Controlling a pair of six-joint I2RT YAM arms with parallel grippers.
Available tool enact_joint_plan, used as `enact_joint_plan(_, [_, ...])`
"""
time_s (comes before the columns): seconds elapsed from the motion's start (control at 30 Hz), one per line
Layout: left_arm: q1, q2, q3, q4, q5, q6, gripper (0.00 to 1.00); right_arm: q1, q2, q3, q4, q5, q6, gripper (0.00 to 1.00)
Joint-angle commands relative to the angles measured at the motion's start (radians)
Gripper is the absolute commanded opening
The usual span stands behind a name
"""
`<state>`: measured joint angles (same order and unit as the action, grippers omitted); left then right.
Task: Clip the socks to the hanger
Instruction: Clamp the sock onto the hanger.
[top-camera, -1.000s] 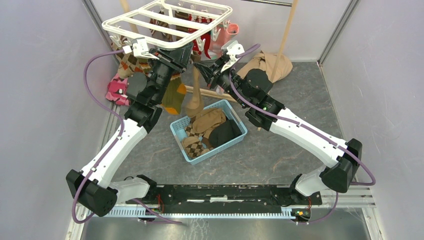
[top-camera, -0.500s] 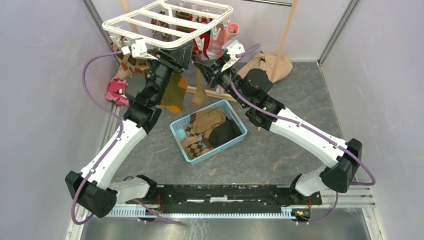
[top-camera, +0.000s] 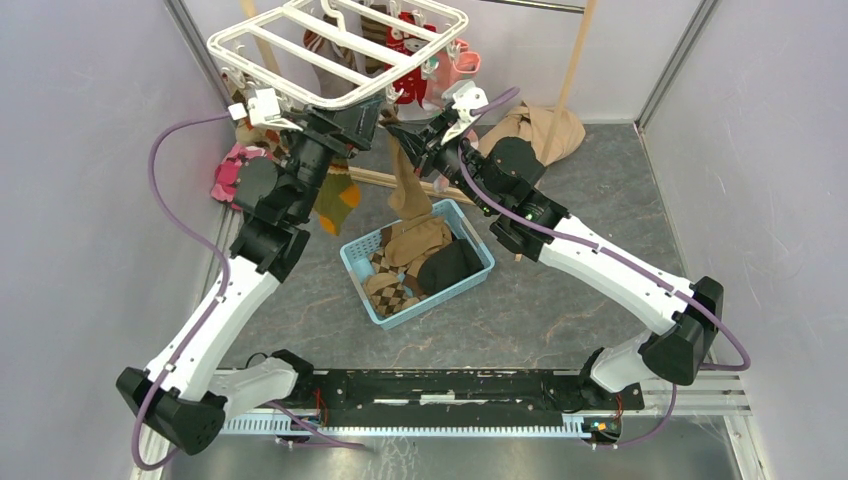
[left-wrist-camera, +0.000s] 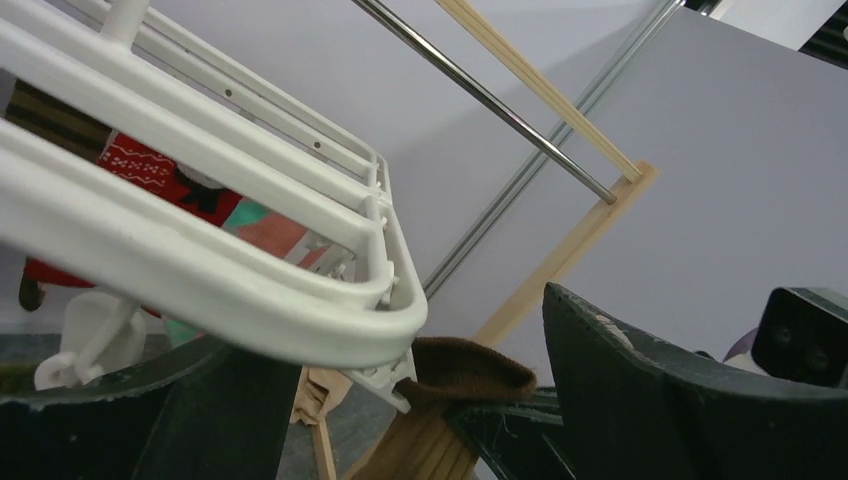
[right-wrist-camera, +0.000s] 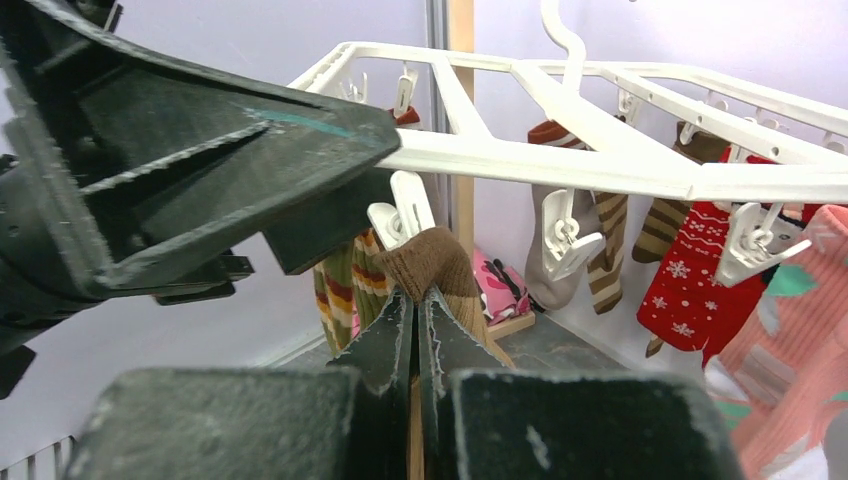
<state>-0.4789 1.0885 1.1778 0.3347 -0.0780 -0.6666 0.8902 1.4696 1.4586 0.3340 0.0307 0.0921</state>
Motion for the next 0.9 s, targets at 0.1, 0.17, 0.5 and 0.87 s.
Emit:
enact_joint_plan(0.1, [0.005, -0.119, -0.03, -0.135, -0.015, 0.002, 0.94, 0.005, 0.019, 0.04, 0.05, -0.075, 0.017, 0.0])
enact_joint_plan(0.17, [0.005, -0.143, -0.034, -0.17, -0.009, 0.019, 0.94, 0.005, 0.031, 0.045, 0.05, -0.104, 0.025, 0.0])
enact_joint_plan(0.5, [0.005, -0.356, -0.203, -0.221, 0.125, 0.196, 1.0, 0.004, 0.08, 0.061, 0.05, -0.226, 0.036, 0.04])
enact_joint_plan(0.87, [0.005, -0.698, -0.56, -0.151, 0.179, 0.302, 1.0, 0.004, 0.132, 0.094, 0.034, -0.3, 0.061, 0.1])
